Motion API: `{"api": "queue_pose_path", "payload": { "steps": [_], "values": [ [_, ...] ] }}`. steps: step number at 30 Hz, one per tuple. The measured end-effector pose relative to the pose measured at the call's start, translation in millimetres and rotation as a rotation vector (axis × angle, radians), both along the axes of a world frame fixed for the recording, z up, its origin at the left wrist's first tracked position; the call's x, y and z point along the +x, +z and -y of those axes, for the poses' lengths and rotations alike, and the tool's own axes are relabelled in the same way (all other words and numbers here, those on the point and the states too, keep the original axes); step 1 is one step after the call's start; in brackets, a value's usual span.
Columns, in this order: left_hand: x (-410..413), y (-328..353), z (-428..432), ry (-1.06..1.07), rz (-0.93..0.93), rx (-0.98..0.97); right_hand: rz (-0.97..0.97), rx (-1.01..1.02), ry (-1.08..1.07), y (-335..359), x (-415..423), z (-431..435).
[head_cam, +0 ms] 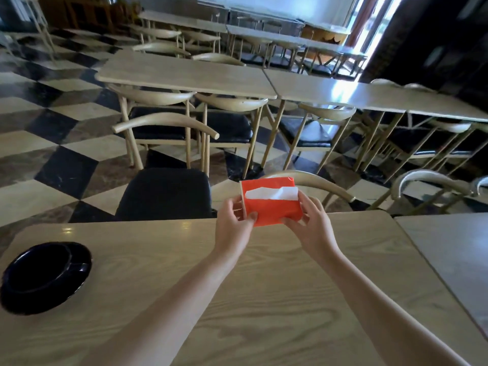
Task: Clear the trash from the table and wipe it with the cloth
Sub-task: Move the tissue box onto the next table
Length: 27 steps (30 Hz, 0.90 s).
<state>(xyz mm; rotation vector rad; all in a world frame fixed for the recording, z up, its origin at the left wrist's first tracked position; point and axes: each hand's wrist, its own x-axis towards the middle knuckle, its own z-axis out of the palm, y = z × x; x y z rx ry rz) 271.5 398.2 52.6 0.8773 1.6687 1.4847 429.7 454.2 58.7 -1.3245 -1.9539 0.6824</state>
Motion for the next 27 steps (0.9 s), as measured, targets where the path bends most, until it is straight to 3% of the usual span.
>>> {"api": "queue_pose_path", "payload": {
  "steps": [9, 17, 27],
  "values": [
    [132, 16, -88, -0.114, -0.110, -0.013, 0.023, -0.011, -0.061, 3, 137, -88],
    [218, -52, -130, -0.173, -0.097, -0.238, 0.107, -0.151, -0.080, -54, 216, -129],
    [243, -130, -157, -0.280, -0.004, -0.407, 0.159, -0.400, -0.165, -149, 236, -152]
  ]
}}
